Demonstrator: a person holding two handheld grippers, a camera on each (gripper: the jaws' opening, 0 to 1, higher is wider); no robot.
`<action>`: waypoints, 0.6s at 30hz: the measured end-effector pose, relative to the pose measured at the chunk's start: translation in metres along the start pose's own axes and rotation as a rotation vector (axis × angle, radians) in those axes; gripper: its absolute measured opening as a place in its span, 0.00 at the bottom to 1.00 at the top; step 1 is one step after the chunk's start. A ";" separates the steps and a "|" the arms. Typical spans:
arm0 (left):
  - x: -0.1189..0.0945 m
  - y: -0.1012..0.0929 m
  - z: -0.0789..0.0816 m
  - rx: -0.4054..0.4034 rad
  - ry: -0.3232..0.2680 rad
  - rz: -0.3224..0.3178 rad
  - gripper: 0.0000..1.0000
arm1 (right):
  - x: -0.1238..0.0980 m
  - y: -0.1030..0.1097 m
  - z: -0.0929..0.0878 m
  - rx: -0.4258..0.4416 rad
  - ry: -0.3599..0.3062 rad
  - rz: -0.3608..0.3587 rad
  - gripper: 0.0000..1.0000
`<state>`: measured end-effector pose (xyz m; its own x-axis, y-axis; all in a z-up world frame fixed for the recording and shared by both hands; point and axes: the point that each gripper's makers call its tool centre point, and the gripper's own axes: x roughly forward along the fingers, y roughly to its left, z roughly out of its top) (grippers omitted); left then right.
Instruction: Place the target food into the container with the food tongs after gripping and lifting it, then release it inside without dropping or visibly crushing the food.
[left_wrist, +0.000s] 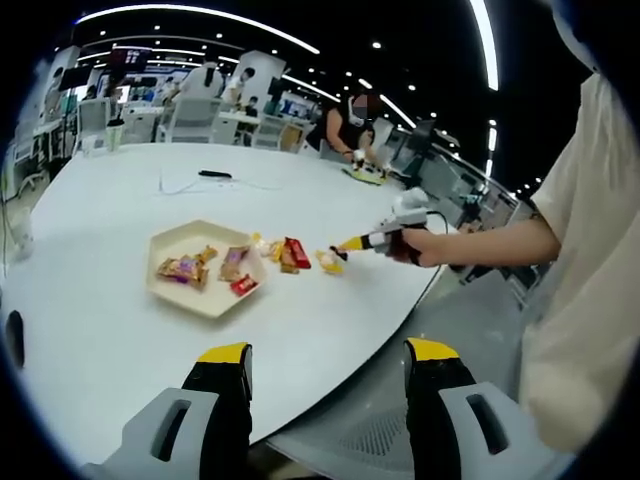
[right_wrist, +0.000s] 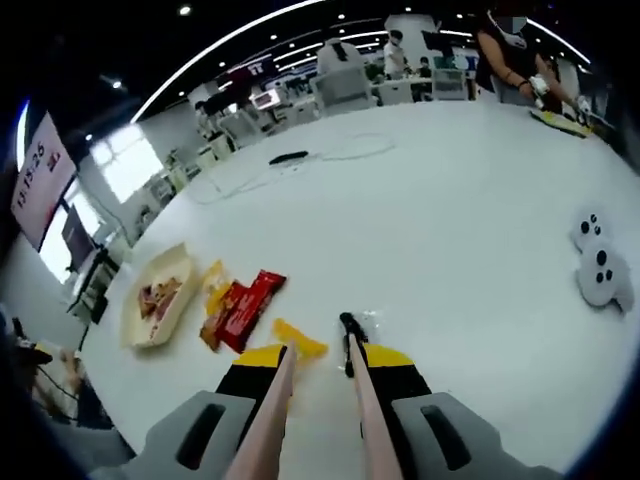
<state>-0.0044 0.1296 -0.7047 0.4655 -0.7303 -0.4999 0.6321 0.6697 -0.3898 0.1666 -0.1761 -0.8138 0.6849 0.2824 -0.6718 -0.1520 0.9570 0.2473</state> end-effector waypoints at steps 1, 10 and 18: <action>0.000 -0.001 0.000 -0.001 0.001 -0.001 0.61 | 0.002 -0.001 0.002 -0.036 0.003 -0.002 0.28; 0.000 0.001 -0.003 -0.012 0.002 0.004 0.61 | 0.008 -0.013 -0.001 -0.137 0.045 -0.036 0.28; 0.000 0.001 -0.004 -0.015 0.010 0.004 0.61 | 0.010 -0.025 -0.007 -0.178 0.075 -0.065 0.27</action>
<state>-0.0060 0.1309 -0.7088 0.4622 -0.7262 -0.5090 0.6205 0.6749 -0.3994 0.1721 -0.1966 -0.8318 0.6431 0.2171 -0.7343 -0.2372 0.9683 0.0786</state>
